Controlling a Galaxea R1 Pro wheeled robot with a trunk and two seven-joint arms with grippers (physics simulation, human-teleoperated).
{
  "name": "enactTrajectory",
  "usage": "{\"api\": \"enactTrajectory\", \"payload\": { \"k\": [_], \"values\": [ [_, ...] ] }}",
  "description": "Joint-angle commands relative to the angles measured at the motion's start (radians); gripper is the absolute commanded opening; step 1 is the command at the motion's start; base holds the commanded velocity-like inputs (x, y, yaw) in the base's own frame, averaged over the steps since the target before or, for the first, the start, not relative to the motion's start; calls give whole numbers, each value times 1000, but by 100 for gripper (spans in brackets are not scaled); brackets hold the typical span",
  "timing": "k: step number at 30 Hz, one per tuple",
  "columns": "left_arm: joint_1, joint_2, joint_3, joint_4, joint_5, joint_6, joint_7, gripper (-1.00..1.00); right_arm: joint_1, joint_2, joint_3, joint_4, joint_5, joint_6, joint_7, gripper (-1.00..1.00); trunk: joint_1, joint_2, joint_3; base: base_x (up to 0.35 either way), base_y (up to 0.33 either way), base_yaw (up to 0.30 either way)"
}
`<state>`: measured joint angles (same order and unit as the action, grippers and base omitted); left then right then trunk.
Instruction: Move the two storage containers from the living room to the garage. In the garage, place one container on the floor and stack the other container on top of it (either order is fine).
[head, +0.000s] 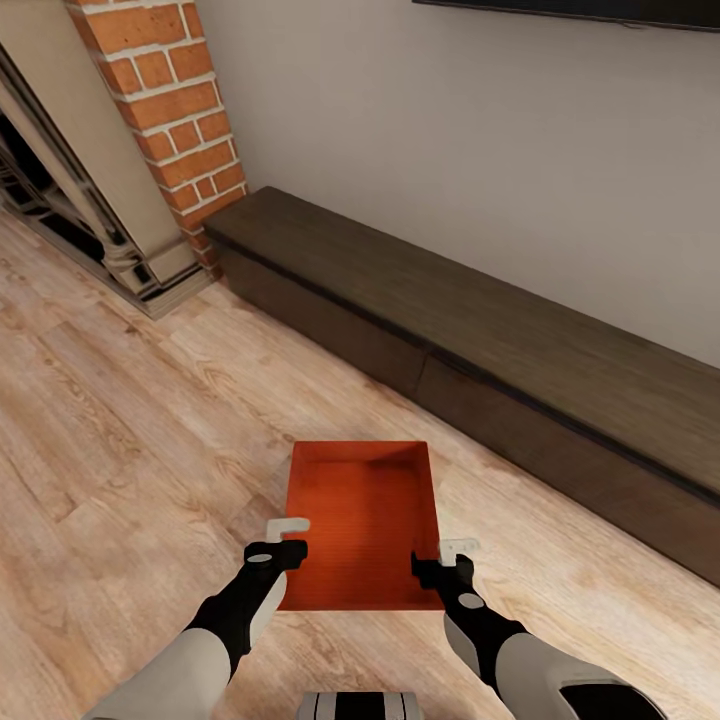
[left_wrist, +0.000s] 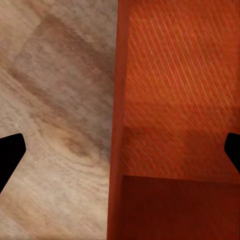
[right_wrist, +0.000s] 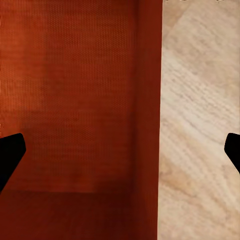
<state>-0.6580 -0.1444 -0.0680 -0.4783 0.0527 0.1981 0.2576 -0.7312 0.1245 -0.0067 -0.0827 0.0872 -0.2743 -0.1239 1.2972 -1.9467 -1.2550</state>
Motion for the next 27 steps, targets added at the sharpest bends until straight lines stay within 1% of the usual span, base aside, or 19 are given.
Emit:
{"api": "enactTrajectory", "payload": {
  "k": [1, 5, 18, 27],
  "values": [
    [0, 1, -7, -2, 6, 6, 8, 100, -1, 0, -1, -4, 9, -5, -7, 100, 0, 0, -1, 0, 0, 0],
    [0, 1, -7, -2, 10, 6, 8, 100, -1, -1, -4, -8, 5, -15, -7, 100, 0, 0, -1, 0, 0, 0],
    [0, 2, -6, -2, 12, 5, 8, 100, -1, -4, -4, -9, 5, -18, -7, 100, 0, 0, -1, 0, 0, 0],
    [0, 2, -6, -2, 12, 5, 8, 100, -1, -14, -4, -9, 5, -19, -7, 100, 0, 0, -1, 0, 0, 0]
  ]
}}
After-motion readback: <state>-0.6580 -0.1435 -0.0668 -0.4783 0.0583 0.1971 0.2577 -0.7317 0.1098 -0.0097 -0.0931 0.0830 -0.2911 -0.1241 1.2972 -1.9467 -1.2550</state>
